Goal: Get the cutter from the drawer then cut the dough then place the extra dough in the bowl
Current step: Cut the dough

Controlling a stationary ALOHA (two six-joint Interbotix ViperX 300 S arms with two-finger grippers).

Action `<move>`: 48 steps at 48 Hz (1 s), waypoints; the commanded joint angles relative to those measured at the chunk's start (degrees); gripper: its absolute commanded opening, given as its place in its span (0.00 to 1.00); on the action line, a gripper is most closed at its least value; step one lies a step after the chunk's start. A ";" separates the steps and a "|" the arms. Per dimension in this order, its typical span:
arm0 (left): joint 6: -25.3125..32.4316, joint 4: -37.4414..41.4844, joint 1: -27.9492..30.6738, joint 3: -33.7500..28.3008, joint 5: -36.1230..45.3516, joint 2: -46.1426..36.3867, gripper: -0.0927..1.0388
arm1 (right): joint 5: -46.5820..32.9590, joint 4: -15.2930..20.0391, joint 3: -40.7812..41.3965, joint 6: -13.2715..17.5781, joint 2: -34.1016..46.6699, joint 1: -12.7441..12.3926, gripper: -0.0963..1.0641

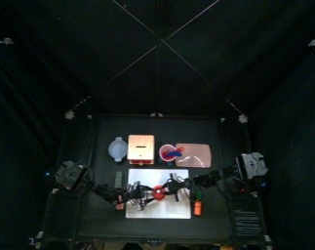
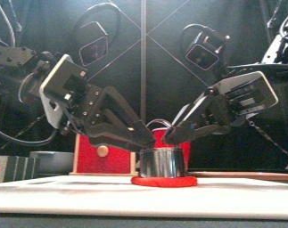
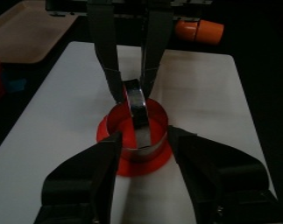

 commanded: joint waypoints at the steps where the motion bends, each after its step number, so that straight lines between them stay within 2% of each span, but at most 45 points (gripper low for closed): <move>1: 0.09 -0.09 0.09 -0.88 -0.18 -0.44 0.65 | -0.26 0.09 -0.70 0.09 -0.70 0.00 0.64; 15: 0.18 -2.20 0.88 -0.70 0.00 0.44 0.62 | 0.26 0.62 -0.09 0.09 0.18 0.09 0.64; 26: 0.26 -3.25 1.49 -0.70 3.87 0.79 0.61 | 0.26 0.97 1.05 0.09 0.26 -0.18 0.63; 39: -0.26 -3.25 1.58 -0.88 6.59 1.93 0.61 | 0.26 0.97 1.14 0.09 0.88 -0.35 0.53; 48: -1.05 -4.22 1.14 -1.05 9.23 4.04 0.61 | 0.26 2.20 0.79 0.09 3.25 -0.09 0.52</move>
